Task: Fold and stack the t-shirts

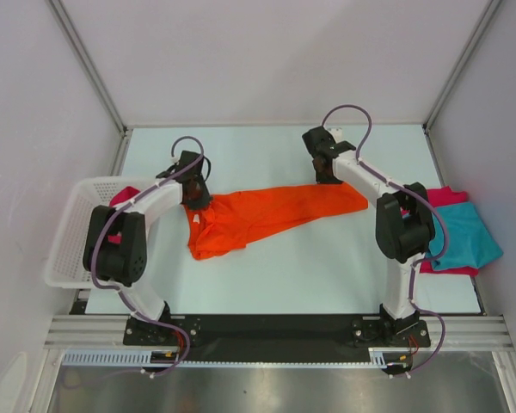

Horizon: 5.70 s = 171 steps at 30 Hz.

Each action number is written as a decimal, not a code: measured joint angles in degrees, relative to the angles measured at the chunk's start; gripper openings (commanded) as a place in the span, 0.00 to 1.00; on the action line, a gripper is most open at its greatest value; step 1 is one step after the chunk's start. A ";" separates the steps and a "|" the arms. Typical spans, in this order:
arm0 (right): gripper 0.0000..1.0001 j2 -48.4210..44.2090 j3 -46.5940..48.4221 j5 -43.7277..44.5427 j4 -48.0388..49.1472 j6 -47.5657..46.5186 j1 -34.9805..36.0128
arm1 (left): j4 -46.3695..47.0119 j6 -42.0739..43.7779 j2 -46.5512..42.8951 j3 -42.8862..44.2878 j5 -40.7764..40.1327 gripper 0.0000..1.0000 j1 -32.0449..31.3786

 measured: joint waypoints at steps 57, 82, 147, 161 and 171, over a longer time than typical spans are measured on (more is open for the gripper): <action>0.33 2.47 2.32 -3.50 0.26 0.37 0.04 | 3.87 -7.50 -10.62 -17.64 4.76 1.00 -12.81; 0.33 -0.66 5.29 -3.61 -3.02 0.37 -1.36 | 6.01 -14.47 -4.63 -13.68 23.02 1.00 7.56; 0.32 -3.08 -3.78 -4.15 -4.09 1.40 -1.44 | 0.28 -4.31 16.22 36.04 16.57 1.00 11.10; 0.30 3.10 -9.40 -10.73 -0.33 6.82 -3.89 | 1.68 -4.55 -14.49 6.23 18.95 1.00 5.99; 0.29 2.23 -11.54 -7.50 1.25 8.00 0.07 | -2.58 -3.02 -25.03 -0.17 19.04 1.00 4.13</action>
